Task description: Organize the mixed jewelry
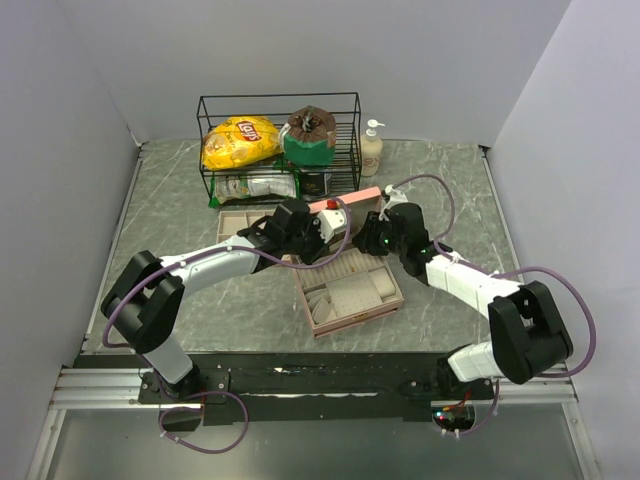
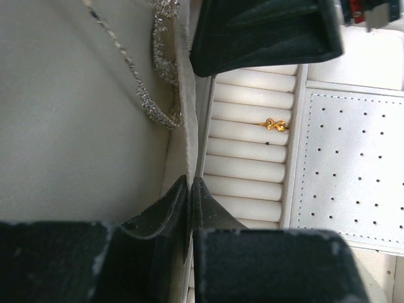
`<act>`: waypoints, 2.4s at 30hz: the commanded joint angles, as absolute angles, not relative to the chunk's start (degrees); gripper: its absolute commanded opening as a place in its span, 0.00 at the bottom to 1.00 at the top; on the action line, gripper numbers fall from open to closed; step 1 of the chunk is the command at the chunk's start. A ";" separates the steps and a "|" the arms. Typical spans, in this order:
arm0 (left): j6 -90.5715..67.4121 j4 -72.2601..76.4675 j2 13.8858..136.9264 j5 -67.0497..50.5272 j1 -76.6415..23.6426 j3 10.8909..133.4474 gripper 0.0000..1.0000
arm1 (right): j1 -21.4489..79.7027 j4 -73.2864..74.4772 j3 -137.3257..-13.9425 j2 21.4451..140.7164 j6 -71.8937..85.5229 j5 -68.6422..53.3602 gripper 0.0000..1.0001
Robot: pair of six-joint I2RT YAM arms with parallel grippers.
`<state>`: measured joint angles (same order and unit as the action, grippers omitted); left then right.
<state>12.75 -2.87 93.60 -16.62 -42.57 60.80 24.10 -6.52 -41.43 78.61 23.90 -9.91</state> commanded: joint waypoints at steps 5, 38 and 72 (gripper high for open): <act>12.30 -3.25 94.39 -19.16 -43.07 62.84 0.12 | 23.82 -11.07 -45.09 82.17 23.29 -9.67 0.35; 13.71 -4.49 93.87 -19.77 -44.30 63.11 0.12 | 23.91 -16.08 -44.65 78.31 28.39 -14.77 0.00; 13.80 -2.63 89.30 -21.35 -44.30 62.31 0.10 | 28.48 3.96 -54.75 79.36 23.47 5.54 0.41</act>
<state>14.24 -4.16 92.38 -16.73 -43.00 61.73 28.49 2.35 -51.46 78.50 25.10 2.00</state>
